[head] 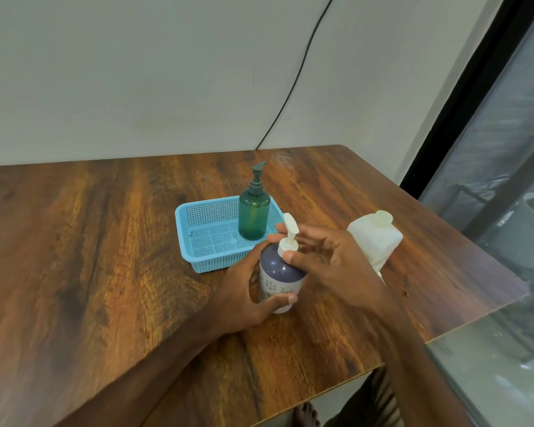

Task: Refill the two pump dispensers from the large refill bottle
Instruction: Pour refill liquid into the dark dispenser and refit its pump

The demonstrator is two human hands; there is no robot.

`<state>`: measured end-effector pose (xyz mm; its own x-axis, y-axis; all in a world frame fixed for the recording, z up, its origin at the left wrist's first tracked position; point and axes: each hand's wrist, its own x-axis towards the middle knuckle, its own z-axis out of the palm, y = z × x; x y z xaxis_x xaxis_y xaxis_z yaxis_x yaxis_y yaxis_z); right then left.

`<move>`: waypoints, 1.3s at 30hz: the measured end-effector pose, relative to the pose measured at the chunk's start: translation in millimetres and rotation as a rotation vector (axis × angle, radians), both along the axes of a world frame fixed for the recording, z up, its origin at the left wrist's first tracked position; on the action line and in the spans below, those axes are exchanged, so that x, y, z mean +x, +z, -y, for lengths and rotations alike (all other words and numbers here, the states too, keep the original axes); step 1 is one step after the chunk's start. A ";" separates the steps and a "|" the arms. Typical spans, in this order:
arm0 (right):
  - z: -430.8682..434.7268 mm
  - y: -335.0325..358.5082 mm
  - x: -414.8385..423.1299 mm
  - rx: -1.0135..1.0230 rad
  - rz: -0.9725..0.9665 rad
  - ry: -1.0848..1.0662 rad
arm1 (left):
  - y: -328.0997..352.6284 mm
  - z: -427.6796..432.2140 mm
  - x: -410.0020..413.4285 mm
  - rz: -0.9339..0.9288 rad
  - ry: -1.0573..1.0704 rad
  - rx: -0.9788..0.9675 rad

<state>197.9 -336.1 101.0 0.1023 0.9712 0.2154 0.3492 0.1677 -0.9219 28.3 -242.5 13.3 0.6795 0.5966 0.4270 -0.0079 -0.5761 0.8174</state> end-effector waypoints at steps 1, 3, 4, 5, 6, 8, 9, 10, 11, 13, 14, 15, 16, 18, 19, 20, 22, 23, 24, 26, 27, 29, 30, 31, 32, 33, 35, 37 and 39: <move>-1.5 0.9 2.5 -0.011 -0.008 0.018 | -0.2 -1.0 -0.5 -0.009 -0.008 0.002; -2.9 -3.1 3.9 -0.003 -0.030 -0.007 | -0.3 -2.0 -1.3 -0.020 -0.017 0.000; -2.9 -8.3 2.5 0.020 -0.017 -0.044 | 0.1 -1.8 -1.3 -0.019 -0.018 -0.003; -2.7 -14.4 0.3 0.049 0.025 -0.097 | 0.8 -1.3 -1.4 -0.014 -0.018 -0.007; -2.3 -20.1 -2.9 0.071 0.077 -0.158 | 1.4 -0.7 -1.2 -0.010 -0.017 -0.008; -1.8 -29.8 -9.9 0.099 0.126 -0.284 | 2.7 0.6 -0.8 -0.013 -0.017 -0.007; -1.8 -33.9 -13.8 0.108 0.115 -0.336 | 3.1 1.1 -0.9 -0.014 -0.015 -0.004; -1.1 -36.3 -18.5 0.116 0.096 -0.378 | 3.0 1.0 -1.0 -0.015 -0.011 0.001; -0.6 -38.2 -23.9 0.128 0.081 -0.411 | 3.2 0.8 -1.3 -0.018 -0.008 0.002; -0.3 -41.8 -33.8 0.151 0.066 -0.462 | 4.0 -1.3 -2.5 -0.033 -0.011 0.003; -0.4 -43.4 -36.6 0.157 0.065 -0.487 | 5.1 -2.4 -3.3 -0.043 -0.011 0.004; -0.2 -44.3 -37.0 0.160 0.057 -0.505 | 8.1 -3.0 -4.0 -0.055 -0.006 0.004; 0.8 -43.9 -35.9 0.157 0.047 -0.507 | 11.5 -3.2 -4.7 -0.064 0.003 0.006; 4.0 -40.9 -30.8 0.158 -0.011 -0.455 | 16.9 -3.5 -6.3 -0.057 0.041 0.001; 6.3 -39.8 -28.0 0.162 -0.070 -0.422 | 19.0 -3.2 -7.0 -0.046 0.068 0.000; 9.7 -37.8 -27.3 0.174 -0.156 -0.402 | 20.7 -3.2 -7.9 -0.040 0.093 0.008; 15.6 -37.6 -26.0 0.197 -0.292 -0.442 | 25.8 -1.9 -9.3 -0.032 0.131 0.037; 18.5 -39.3 -24.9 0.212 -0.285 -0.506 | 29.0 -0.4 -9.9 -0.026 0.154 0.054; 20.6 -42.7 -22.9 0.226 -0.233 -0.579 | 32.5 0.6 -11.0 -0.013 0.184 0.061; 22.8 -49.6 -20.0 0.223 -0.143 -0.673 | 42.8 1.4 -14.0 0.026 0.248 0.033; 22.4 -52.7 -19.8 0.201 -0.125 -0.690 | 49.6 0.2 -16.2 0.043 0.278 0.022; 19.8 -56.5 -20.9 0.151 -0.106 -0.674 | 64.1 -6.2 -21.3 0.057 0.346 0.033; 17.5 -57.2 -21.3 0.133 -0.099 -0.656 | 70.1 -11.9 -23.8 0.054 0.380 0.046; 14.9 -57.2 -21.8 0.116 -0.095 -0.641 | 76.7 -17.9 -26.4 0.054 0.405 0.043; 12.2 -56.6 -22.3 0.098 -0.096 -0.626 | 82.8 -24.6 -28.9 0.057 0.428 0.033; 9.7 -56.5 -22.6 0.084 -0.103 -0.614 | 87.0 -32.3 -31.5 0.056 0.454 0.028; 5.8 -55.6 -22.7 0.062 -0.124 -0.602 | 90.4 -48.2 -35.6 0.013 0.518 0.044; 3.9 -54.5 -22.8 0.049 -0.118 -0.594 | 89.3 -62.1 -37.8 -0.040 0.579 0.060; 3.5 -54.7 -22.2 0.051 -0.092 -0.583 | 84.6 -73.4 -36.7 -0.085 0.616 0.055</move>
<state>175.7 -339.6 46.3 0.6368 0.7373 0.2254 0.3158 0.0173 -0.9487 -8.5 -169.2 98.0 0.2501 0.8687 0.4276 0.4029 -0.4949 0.7699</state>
